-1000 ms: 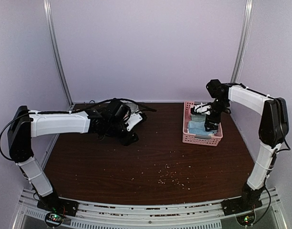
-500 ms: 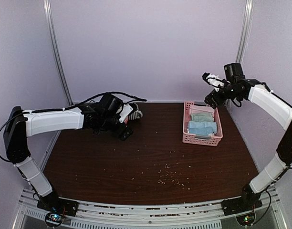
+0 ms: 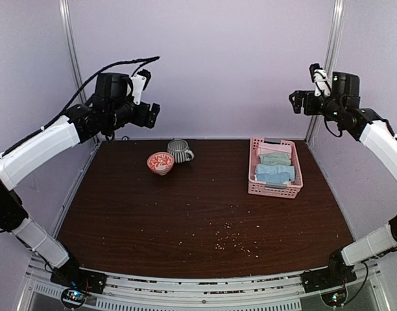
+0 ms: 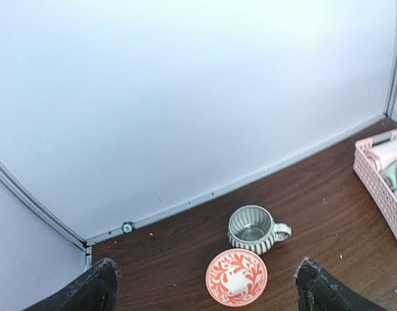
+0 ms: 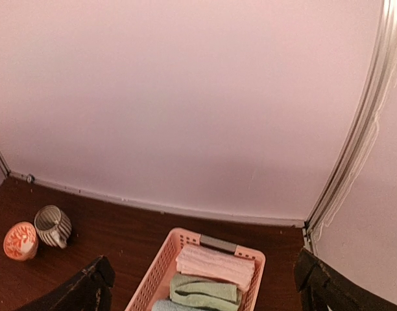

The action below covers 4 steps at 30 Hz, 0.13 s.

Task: Roll the towels
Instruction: Reset both arms

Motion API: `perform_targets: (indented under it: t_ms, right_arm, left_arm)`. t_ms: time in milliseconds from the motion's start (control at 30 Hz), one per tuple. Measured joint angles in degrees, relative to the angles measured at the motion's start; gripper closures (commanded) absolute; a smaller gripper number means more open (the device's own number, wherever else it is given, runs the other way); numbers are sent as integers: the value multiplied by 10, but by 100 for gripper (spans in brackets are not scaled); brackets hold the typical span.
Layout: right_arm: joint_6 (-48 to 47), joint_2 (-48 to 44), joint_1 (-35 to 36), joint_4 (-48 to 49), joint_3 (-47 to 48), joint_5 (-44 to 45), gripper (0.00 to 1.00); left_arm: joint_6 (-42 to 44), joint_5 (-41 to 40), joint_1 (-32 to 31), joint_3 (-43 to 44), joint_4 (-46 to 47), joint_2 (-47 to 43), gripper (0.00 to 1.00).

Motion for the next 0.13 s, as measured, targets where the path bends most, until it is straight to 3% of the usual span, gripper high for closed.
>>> perform_targets:
  t_ms: [133]
  right_arm:
    - [15, -71, 0, 45, -16, 13, 0]
  left_arm:
    - [-7, -47, 0, -38, 48, -49, 2]
